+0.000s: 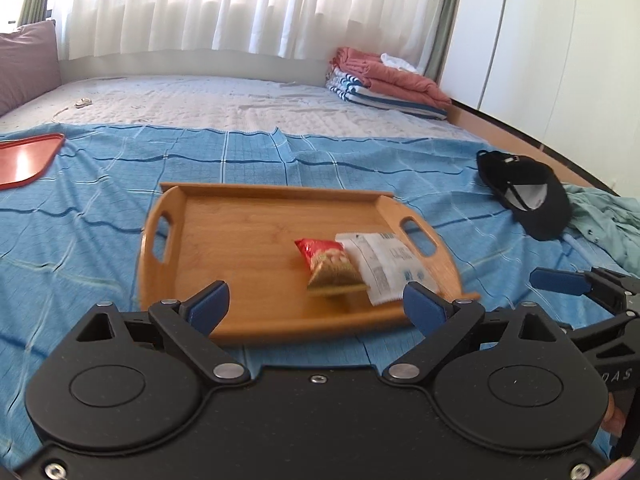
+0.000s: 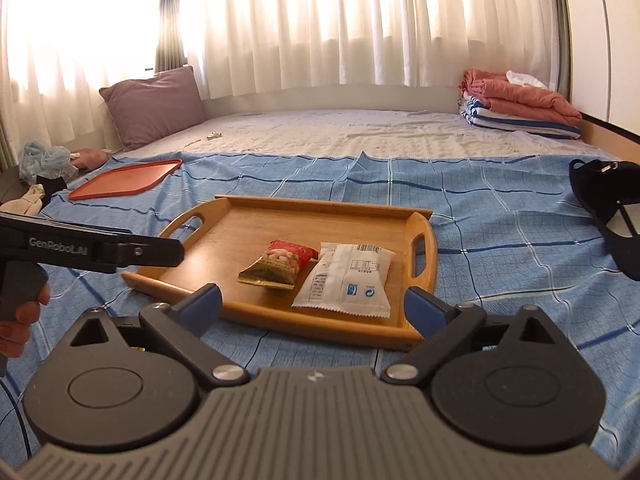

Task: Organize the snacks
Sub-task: 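Move both tools back toward the remaining snack pile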

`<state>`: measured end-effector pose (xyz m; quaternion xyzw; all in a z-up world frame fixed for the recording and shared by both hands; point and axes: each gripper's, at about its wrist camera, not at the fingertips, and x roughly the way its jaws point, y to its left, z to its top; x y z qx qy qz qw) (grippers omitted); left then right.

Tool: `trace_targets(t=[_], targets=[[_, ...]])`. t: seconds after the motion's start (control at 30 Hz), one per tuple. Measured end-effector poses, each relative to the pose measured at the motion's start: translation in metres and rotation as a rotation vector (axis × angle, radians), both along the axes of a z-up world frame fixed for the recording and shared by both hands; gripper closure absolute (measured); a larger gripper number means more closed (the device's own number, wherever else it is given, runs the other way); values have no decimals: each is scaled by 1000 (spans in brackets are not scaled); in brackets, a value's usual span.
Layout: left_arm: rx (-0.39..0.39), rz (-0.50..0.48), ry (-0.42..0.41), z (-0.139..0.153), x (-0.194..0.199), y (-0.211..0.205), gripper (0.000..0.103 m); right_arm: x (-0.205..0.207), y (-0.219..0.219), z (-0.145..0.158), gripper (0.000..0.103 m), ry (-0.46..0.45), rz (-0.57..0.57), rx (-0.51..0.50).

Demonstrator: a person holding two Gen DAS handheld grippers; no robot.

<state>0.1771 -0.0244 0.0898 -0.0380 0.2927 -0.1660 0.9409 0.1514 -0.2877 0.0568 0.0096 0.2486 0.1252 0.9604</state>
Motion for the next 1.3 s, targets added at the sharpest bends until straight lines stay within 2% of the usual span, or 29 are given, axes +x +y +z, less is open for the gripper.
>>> trace_targets(t=[0.17,0.3,0.5,0.63,0.87,1.03,1.3], targets=[[4,-4,-31,7,-42,10,8,-37,9,5,2,-24,-10,-17],[-11,-13,-51,12,-72,18,6,-62,17,6,0,-69,-43,-71],[6,-5,-105,10,-112,26,4,-88,21,-1,0,-97,-78,-102],[-9,28,-133,0,-136,35,3,-101,23,-11,0,-103,-126,-121],[4,103,-143,-23,-165,44,3,-112,20,-33,0,-61,-221,-12],[47,132,-166,-39,-183,44,3,-123,24,-47,0,-50,-263,-11],[85,168,-175,-61,-194,38,6,-136,32,-63,4,-25,-256,-45]])
